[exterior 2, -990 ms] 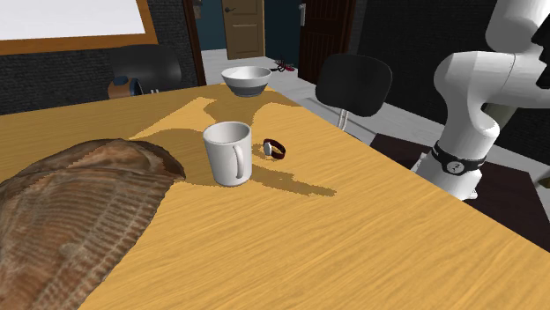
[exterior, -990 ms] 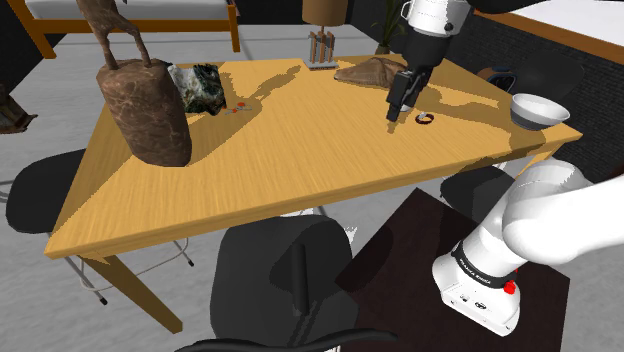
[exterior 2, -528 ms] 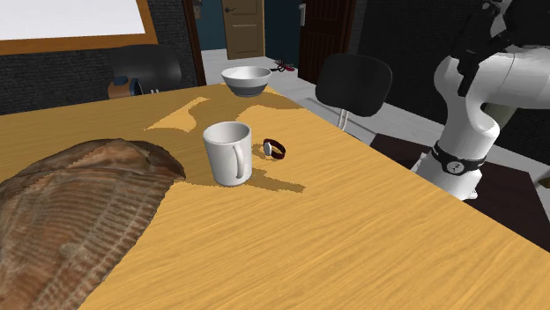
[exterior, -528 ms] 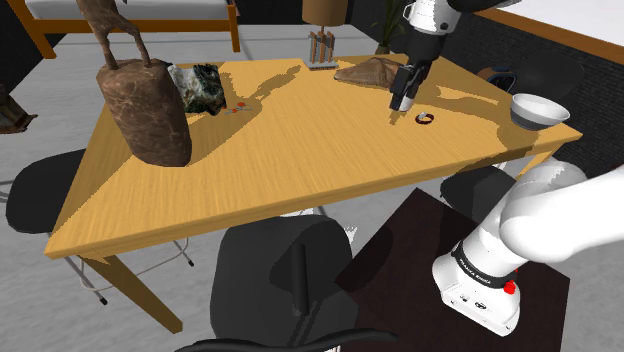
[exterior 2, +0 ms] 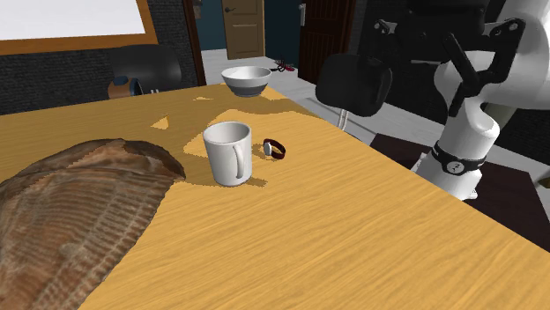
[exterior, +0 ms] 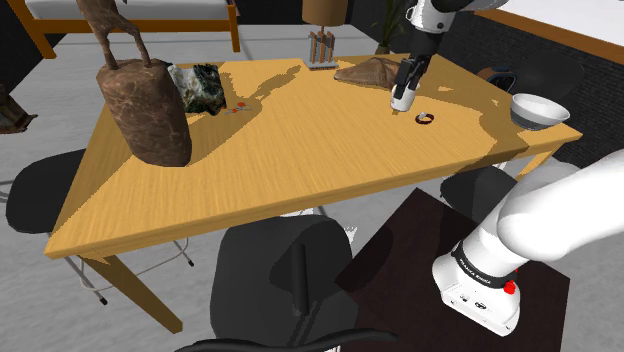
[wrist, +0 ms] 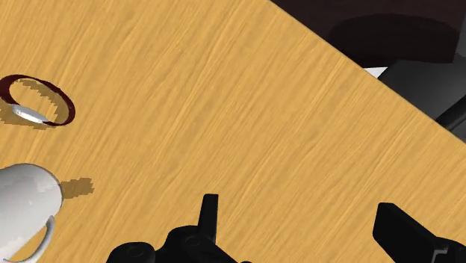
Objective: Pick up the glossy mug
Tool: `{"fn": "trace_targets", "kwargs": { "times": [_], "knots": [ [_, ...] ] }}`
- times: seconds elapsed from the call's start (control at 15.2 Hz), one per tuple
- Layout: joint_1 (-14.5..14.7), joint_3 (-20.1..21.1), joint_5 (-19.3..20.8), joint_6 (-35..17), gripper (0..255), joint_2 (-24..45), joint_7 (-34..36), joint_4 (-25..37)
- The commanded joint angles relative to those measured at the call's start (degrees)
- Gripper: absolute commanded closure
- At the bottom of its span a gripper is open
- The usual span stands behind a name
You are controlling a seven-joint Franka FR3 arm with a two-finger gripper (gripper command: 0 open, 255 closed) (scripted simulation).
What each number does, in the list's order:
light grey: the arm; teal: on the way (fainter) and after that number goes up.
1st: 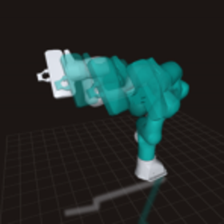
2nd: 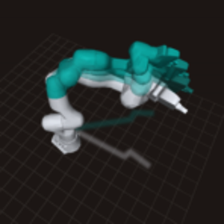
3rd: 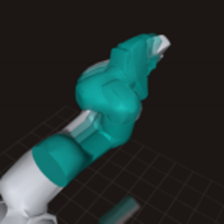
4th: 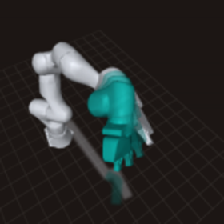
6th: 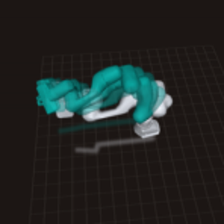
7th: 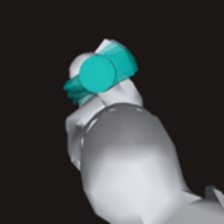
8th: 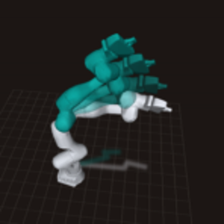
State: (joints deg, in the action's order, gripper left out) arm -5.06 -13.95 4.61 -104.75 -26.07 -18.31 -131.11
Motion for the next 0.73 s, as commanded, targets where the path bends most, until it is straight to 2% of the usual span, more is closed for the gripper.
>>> {"fn": "trace_targets", "kwargs": {
  "times": [0.0,0.33,0.66],
  "knots": [
    [-0.74,-2.38,0.31,-0.78,0,3.02,-2.95,2.25],
    [-1.94,-7.36,-0.88,-2.71,0,11.73,-9.51,8.75],
    [-3.48,-11.71,-4.22,-3.53,0,21.6,-16.59,16.93]
  ]
}}
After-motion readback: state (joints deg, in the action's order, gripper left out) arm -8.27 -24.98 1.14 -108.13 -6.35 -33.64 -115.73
